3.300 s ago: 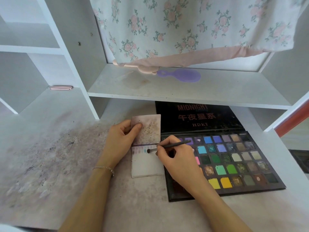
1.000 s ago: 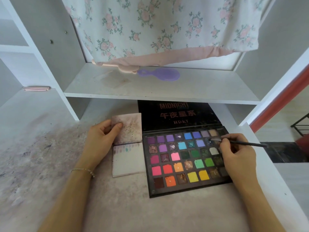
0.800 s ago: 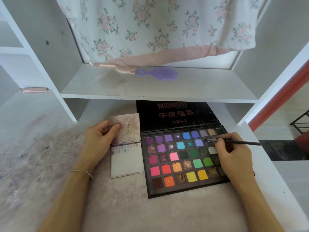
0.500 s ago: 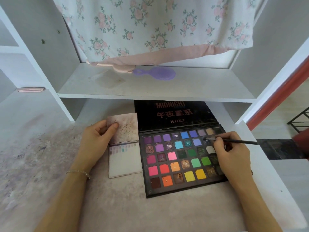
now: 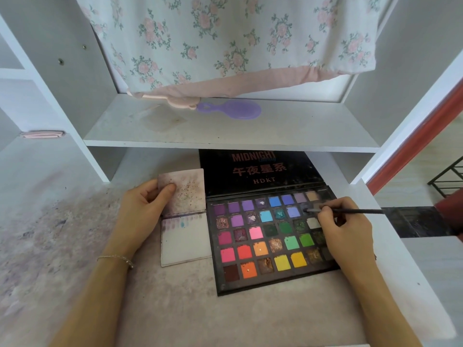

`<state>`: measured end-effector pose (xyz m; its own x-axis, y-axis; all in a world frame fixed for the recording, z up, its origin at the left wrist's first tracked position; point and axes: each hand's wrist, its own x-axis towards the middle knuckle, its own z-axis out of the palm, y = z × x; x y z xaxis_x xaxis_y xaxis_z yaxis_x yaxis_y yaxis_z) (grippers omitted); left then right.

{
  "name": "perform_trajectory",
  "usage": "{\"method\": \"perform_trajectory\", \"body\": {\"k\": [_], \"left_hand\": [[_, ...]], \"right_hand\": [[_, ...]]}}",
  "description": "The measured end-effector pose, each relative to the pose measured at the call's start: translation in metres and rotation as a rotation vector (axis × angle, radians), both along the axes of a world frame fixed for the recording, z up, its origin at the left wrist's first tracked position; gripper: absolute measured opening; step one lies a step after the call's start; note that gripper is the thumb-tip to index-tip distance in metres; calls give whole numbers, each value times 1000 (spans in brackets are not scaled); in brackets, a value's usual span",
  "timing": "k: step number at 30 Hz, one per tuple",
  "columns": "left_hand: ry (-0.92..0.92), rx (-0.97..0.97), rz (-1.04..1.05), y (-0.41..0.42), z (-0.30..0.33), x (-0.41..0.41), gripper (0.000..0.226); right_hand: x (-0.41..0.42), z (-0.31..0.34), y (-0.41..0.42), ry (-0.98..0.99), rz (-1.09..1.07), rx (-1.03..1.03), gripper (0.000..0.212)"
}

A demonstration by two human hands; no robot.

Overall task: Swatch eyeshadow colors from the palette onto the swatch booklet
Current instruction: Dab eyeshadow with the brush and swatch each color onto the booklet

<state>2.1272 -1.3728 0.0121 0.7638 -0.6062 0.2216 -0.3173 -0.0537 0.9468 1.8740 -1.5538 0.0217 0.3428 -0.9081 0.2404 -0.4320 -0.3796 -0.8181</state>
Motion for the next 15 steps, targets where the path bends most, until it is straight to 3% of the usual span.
{"method": "perform_trajectory", "body": {"k": [4, 9, 15], "left_hand": [[7, -10, -3, 0, -1, 1, 17], [15, -3, -4, 0, -1, 2, 17], [33, 4, -5, 0, 0, 0, 13]], "right_hand": [[0, 4, 2, -95, 8, 16, 9], [10, 12, 15, -250, 116, 128, 24], [39, 20, 45, -205, 357, 124, 25]]}}
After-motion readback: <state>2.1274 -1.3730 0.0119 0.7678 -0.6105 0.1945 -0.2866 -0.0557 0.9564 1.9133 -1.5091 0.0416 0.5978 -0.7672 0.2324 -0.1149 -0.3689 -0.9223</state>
